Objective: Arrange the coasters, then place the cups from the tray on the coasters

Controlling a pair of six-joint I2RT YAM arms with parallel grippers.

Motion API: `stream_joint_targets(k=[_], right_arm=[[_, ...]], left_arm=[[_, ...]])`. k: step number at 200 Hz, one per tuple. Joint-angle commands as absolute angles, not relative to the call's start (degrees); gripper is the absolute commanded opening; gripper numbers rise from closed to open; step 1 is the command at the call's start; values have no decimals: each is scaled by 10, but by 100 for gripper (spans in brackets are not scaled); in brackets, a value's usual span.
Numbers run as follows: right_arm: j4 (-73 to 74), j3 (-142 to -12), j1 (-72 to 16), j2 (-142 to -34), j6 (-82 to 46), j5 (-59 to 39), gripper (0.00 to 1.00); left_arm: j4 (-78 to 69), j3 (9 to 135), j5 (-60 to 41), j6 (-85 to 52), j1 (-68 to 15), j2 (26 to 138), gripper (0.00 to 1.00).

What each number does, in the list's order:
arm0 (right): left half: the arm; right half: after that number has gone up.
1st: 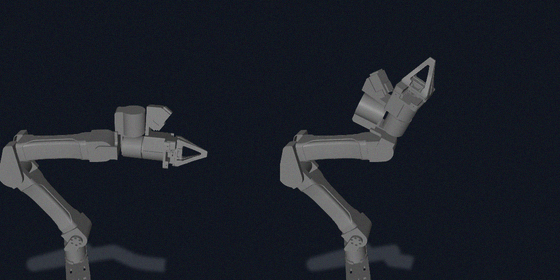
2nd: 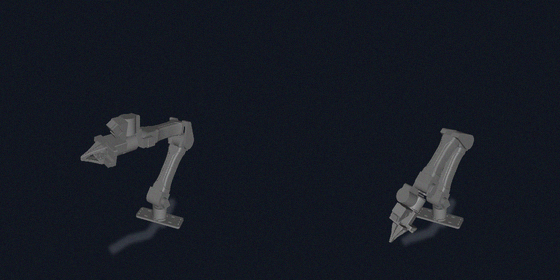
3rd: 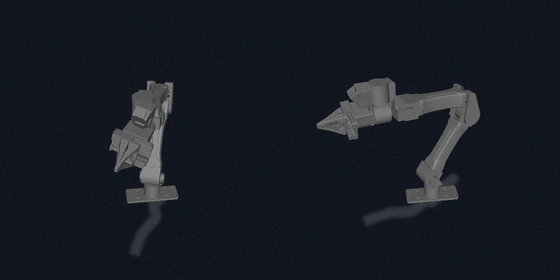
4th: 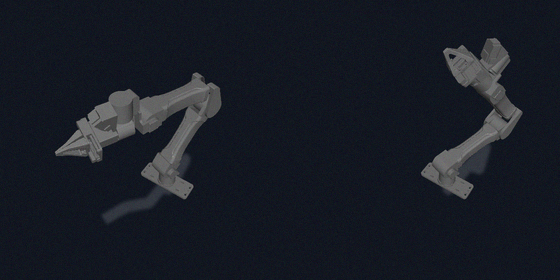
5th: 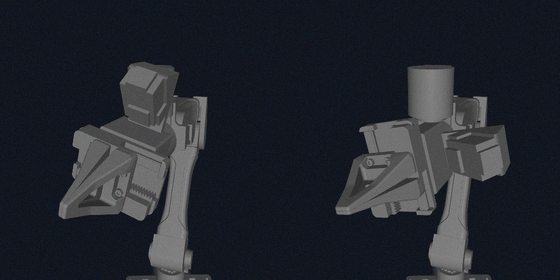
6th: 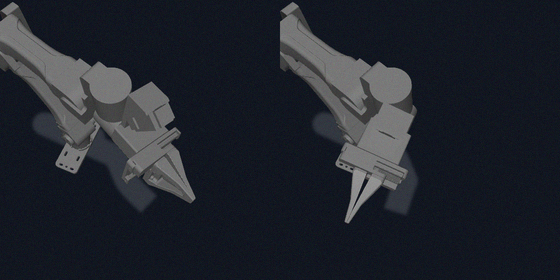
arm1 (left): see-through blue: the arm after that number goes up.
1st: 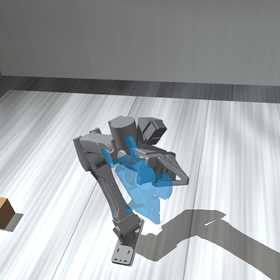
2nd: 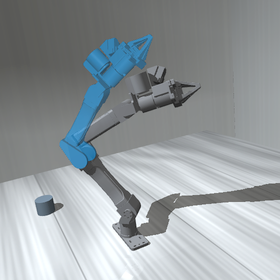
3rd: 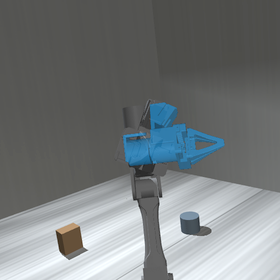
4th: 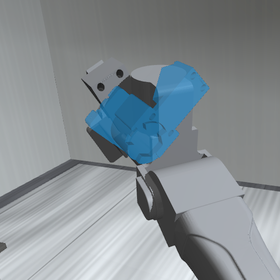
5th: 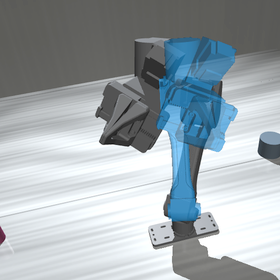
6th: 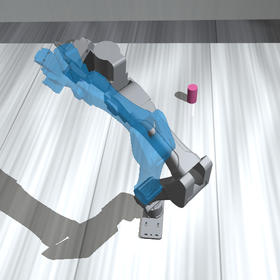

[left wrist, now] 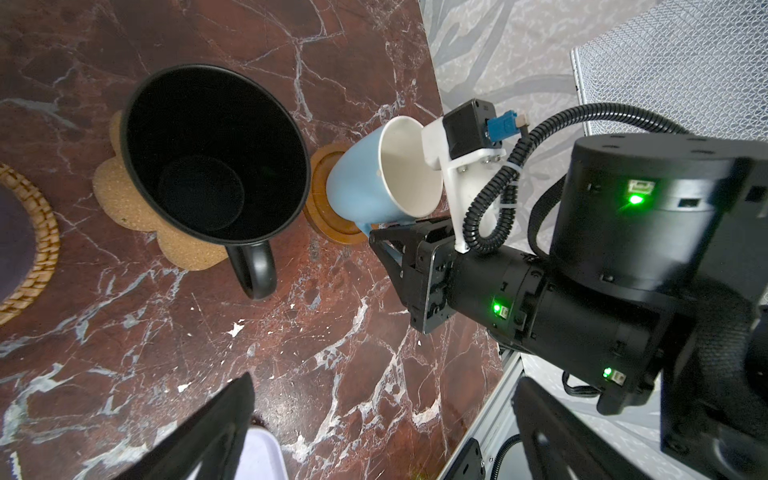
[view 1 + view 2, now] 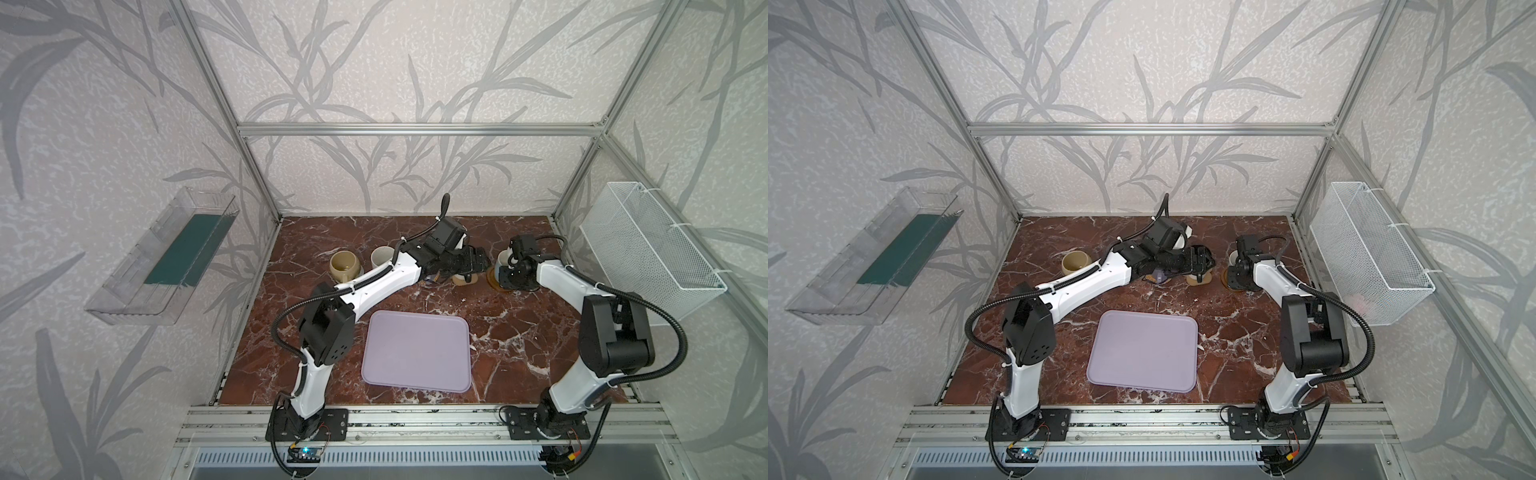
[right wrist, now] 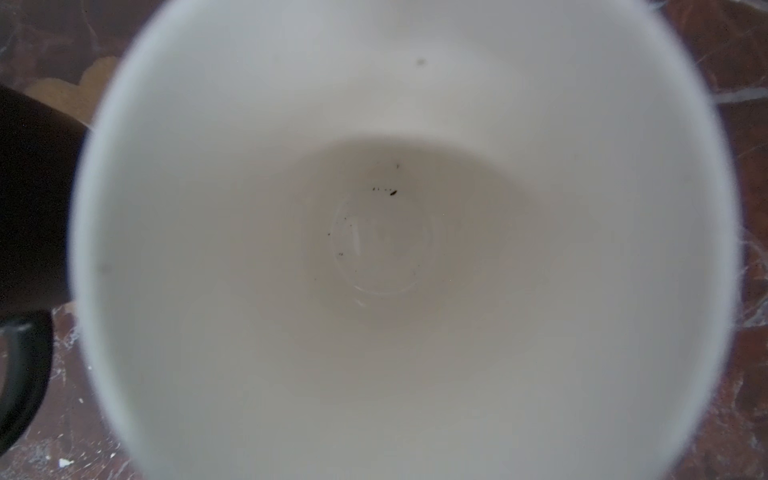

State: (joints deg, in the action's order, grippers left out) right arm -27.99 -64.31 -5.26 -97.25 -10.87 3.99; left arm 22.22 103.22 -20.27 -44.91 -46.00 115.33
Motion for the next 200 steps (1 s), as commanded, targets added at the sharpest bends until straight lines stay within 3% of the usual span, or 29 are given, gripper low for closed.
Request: stream_joint_targets(k=[1,19,50,71,73,86,90,100,134,200], right_arm=[[-289,-642,-55,-957,-107,43,29],[-294,-642,-55,-946,-108,40,34],[-285,-624,-55,-898,-115,30,68],[-295,-616,-55,-867,-127,33,72],[-296,-615,-55,-861,-130,34,78],[-296,-605,-55,-838,-144,36,82],[-296,-601,-55,-831,-146,33,93],[-290,-590,-55,-813,-148,25,100],[-264,-530,-55,-729,-150,8,99],[-164,-404,-54,-602,-144,12,97]], left_arm=[[214,1025,-205,-452,-460,1144,99],[213,1017,-201,-448,-459,1137,99],[180,967,-175,-419,-458,1102,99],[162,923,-147,-397,-453,1069,99],[161,919,-144,-395,-452,1065,99],[164,897,-126,-381,-448,1044,99],[161,885,-124,-377,-447,1037,99],[138,853,-139,-368,-439,1015,99],[40,699,-174,-364,-390,920,99],[26,465,-8,-215,-312,695,99]])
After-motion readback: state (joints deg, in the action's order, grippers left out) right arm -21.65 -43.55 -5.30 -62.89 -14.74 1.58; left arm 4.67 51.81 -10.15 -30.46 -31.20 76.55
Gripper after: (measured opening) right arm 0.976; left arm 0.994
